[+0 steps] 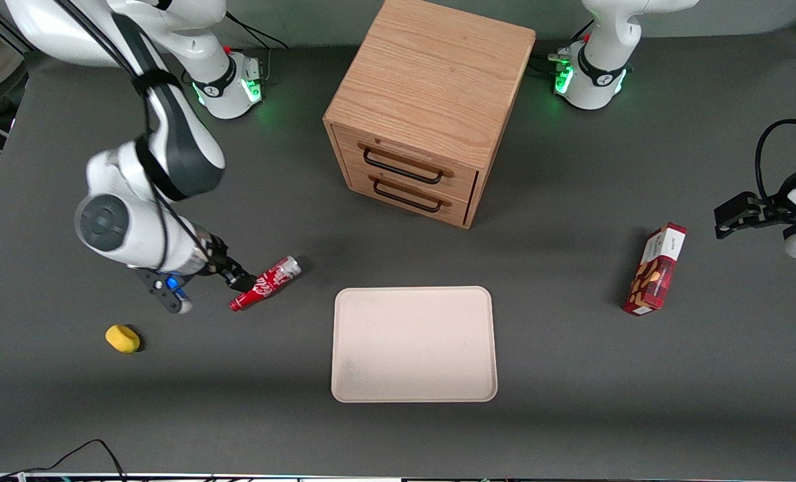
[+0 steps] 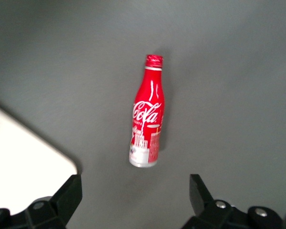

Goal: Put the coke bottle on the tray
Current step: 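Move the right gripper down over the red Coca-Cola bottle, then close the right gripper around the bottle and stand it upright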

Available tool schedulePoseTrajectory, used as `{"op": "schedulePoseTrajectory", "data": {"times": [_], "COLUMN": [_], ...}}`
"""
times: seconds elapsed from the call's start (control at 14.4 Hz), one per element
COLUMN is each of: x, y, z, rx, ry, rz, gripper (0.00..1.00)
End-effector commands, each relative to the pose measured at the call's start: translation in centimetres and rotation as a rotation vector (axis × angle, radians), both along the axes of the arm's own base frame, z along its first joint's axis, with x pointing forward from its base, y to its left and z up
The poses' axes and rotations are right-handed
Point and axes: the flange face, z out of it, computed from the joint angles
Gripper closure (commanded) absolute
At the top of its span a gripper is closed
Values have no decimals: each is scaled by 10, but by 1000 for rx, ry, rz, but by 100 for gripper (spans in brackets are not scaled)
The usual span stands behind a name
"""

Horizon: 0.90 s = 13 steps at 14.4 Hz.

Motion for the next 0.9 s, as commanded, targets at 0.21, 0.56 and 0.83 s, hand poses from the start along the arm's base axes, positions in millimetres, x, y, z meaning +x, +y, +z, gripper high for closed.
{"op": "schedulePoseTrajectory", "data": {"times": [0.21, 0.56, 0.83], "x": [-6, -7, -15], "y": [1, 9, -2], "z": [-80, -137, -159], "rx": [-43, -39, -75], "ry": [22, 11, 12], "rz": [-140, -157, -147], "gripper": [0, 0, 0]}}
